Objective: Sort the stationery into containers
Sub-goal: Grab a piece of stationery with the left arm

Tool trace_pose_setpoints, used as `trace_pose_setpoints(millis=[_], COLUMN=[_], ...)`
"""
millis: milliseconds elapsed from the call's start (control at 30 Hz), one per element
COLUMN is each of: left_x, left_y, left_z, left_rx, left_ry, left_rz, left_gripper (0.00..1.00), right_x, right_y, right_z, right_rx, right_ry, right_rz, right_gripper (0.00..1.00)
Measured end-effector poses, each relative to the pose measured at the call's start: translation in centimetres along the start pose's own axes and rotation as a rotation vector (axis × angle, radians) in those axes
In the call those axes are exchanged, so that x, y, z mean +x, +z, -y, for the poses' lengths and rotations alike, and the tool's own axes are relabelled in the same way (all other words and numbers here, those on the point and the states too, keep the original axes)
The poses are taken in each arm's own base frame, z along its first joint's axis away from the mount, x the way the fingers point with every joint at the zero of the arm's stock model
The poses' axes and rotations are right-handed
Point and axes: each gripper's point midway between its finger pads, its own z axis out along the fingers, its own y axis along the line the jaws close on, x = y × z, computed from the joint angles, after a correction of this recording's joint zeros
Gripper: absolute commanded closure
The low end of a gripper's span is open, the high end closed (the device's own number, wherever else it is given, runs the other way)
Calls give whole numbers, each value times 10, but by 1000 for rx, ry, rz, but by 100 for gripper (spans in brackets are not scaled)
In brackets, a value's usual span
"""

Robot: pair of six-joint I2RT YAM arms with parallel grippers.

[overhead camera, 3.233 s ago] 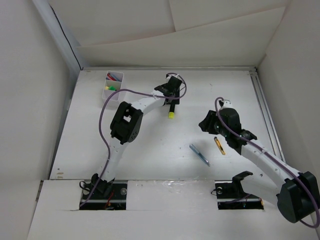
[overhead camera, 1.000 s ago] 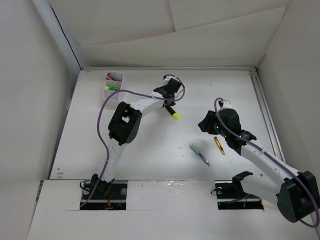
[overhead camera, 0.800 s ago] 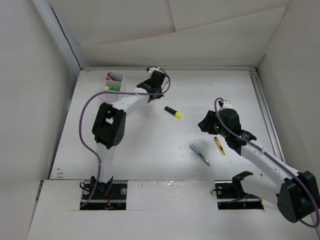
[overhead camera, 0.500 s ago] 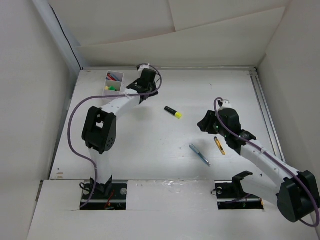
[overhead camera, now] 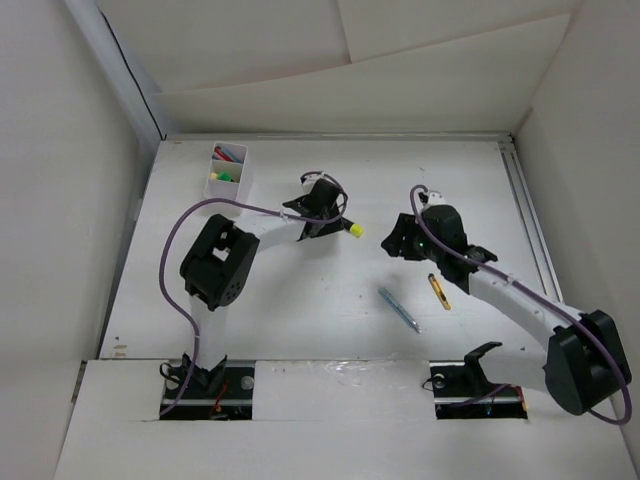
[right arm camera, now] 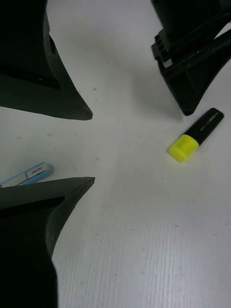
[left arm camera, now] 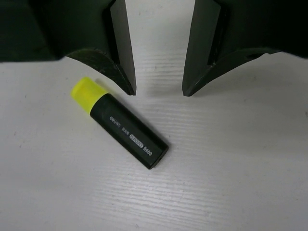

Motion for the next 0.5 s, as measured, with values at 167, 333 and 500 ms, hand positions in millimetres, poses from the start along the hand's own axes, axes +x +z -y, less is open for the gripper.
trace_pose_setpoints(millis=[167,333,500], left_x=[-9,-20,-27], left_y=[22,36,41], left_z=[16,26,26], left_rx=[10,22,23], left_ry=[-40,-66,-80], left_rz=[38,64,75], left_gripper=[66,67,69], right_x=[-15,2,10], right_y=[21,53,85], right_z=[-3,11,20], right_rx=[23,78,122], right_ry=[14,36,50], right_rz=[8,-55,-101], right_gripper=[97,100,100])
